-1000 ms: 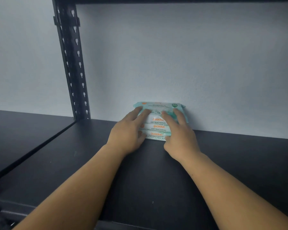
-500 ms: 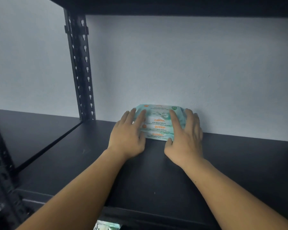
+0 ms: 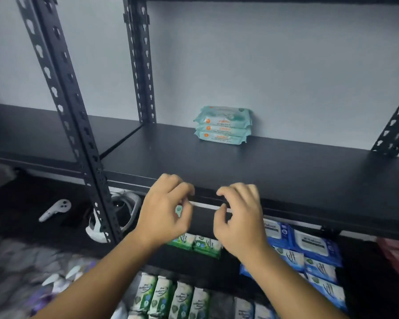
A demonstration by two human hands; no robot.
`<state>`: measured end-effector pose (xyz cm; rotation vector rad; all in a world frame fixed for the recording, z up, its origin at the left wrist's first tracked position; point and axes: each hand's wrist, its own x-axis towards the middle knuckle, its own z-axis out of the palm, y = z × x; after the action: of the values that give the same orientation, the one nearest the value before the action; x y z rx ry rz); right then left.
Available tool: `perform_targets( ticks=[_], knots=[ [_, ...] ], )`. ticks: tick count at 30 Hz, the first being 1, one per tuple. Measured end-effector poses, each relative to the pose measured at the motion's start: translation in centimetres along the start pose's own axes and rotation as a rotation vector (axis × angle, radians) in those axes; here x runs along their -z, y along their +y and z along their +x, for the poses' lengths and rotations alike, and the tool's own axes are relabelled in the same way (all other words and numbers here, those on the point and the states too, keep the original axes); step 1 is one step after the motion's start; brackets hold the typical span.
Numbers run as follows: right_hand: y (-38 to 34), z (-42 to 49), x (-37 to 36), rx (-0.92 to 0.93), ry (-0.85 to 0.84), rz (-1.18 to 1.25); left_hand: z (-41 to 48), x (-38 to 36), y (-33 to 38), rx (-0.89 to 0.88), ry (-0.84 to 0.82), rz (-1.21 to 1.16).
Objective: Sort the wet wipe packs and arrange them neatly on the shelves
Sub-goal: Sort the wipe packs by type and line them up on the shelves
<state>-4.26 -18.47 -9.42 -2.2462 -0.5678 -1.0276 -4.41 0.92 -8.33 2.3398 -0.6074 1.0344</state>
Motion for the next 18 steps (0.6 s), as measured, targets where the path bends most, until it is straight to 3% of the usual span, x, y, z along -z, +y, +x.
perform_targets(
  ticks=[3, 7, 12, 18],
  knots=[
    [-1.7, -5.5, -0.5, -0.008, -0.180, 0.049, -5.9, 0.9, 0.4, 0.128, -0.050, -0.062],
    [-0.7, -10.3, -3.7, -0.179, -0.405, 0.093, -10.7, -0.7, -2.7, 0.353, -0.285, -0.022],
    [1.2, -10.1, -8.4, -0.586, -0.521, 0.217, -12.2, -3.5, -8.0, 0.571, -0.449, 0.004],
    [5.8, -9.0, -17.8, -0.799, -0.564, 0.211, -12.7, -9.4, -15.4, 0.699, -0.435, -0.016]
  ],
)
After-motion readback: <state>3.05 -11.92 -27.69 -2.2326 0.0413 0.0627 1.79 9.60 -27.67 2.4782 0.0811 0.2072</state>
